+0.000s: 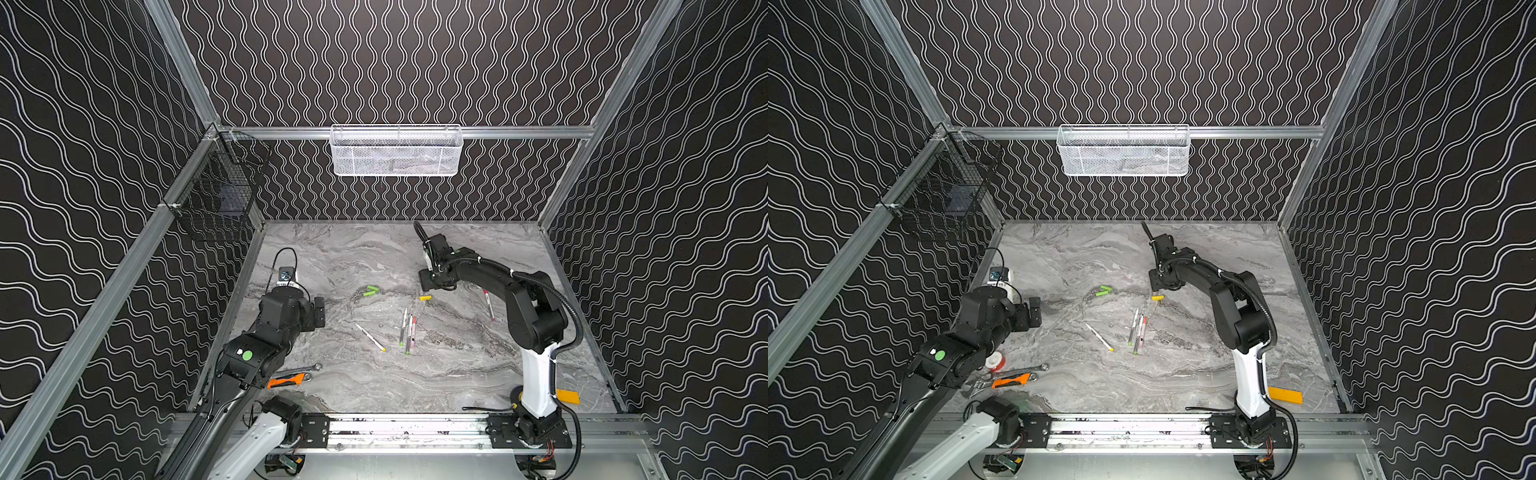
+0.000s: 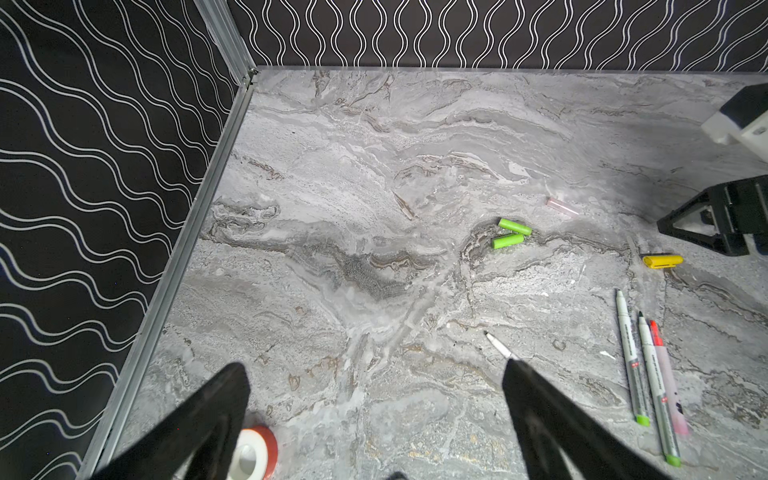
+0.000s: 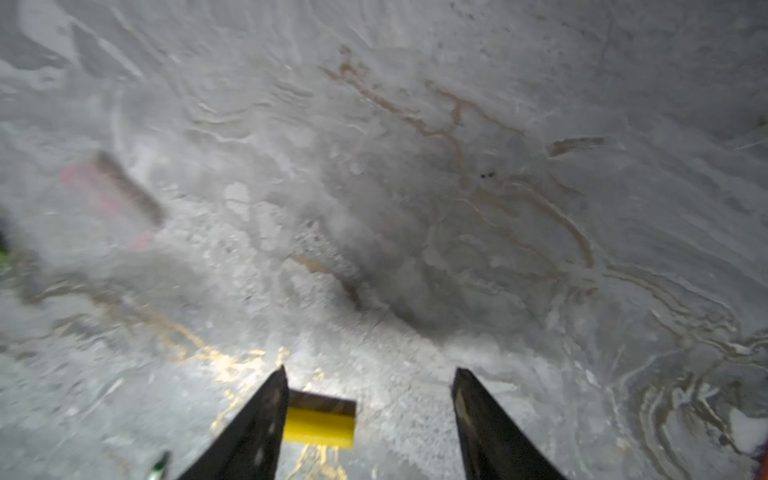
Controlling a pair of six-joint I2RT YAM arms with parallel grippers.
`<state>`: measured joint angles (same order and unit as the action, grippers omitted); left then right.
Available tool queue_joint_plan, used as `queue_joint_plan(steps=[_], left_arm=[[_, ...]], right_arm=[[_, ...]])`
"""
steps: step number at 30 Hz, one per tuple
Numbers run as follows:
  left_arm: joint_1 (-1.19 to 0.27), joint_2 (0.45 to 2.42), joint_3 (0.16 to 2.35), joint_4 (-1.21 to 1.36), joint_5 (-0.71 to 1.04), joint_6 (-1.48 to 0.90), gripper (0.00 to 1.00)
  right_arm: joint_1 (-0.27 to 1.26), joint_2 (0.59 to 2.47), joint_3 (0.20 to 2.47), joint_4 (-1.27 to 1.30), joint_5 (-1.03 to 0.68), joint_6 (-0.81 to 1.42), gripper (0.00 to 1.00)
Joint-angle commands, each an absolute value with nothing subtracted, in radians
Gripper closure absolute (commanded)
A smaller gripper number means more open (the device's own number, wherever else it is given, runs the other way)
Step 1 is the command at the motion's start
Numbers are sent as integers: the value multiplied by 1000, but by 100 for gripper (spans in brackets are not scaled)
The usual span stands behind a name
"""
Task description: Insert the pens into the pen caps
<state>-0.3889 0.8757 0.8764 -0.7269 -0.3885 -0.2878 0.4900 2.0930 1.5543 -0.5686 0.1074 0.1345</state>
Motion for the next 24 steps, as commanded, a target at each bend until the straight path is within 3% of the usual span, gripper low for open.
queue_joint_plan(steps=[1, 5, 8, 24], left_arm=[[-387, 876, 874, -694, -390, -294, 1], [-387, 884, 877, -690, -385, -291, 2], [-387, 886, 877, -687, -381, -289, 1], [-387, 883, 875, -684, -373, -290, 1]], right_arm=[[483, 2109, 1571, -616, 144, 104, 49], [485, 2111, 1556, -627, 148, 85, 66], [485, 2097, 1526, -630, 153, 81, 69], [564, 2016, 1443, -584, 65, 30, 66]])
